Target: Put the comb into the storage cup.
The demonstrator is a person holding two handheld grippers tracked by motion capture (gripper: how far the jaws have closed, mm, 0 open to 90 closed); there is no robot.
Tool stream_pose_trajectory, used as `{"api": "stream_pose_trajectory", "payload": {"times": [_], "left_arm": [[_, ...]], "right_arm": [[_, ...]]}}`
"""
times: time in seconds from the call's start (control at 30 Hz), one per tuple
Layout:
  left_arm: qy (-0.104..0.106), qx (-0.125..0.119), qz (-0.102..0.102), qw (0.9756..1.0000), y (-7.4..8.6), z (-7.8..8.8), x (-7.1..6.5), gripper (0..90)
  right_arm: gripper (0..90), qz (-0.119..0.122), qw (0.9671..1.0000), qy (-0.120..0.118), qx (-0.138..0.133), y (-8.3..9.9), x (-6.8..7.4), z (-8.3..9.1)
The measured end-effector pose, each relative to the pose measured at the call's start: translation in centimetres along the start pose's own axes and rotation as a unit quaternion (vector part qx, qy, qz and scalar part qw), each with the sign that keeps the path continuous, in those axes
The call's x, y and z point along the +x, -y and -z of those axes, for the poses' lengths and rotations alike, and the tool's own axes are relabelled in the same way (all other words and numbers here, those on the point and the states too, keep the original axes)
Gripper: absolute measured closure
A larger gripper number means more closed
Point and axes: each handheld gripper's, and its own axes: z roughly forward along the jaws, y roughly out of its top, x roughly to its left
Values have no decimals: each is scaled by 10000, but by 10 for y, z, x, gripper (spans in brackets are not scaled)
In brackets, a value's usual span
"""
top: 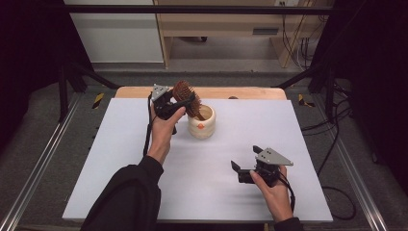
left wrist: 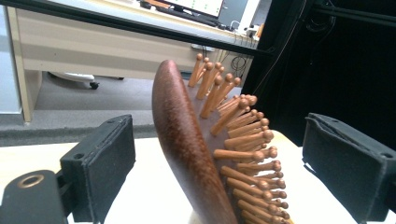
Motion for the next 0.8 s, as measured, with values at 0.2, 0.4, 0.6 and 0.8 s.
{"api": "stream_pose_trajectory", "payload": {"times": [0.2, 0.4, 0.6, 0.8], "left_arm": [[34, -53, -51, 10000, -1, 1, -1, 85], [-44, -92, -80, 9999, -2, 3, 0, 75], [-85, -107, -107, 9999, -3, 4, 0, 71], [-95, -122, -156, 9998, -4, 5, -1, 71]], "right_arm": [[32, 1, 10000, 1, 4, 0, 0, 0], [32, 1, 10000, 5, 20, 0, 0, -1], [33, 9, 10000, 17, 37, 0, 0, -1], [33, 2, 10000, 22, 48, 0, 1, -1]]}}
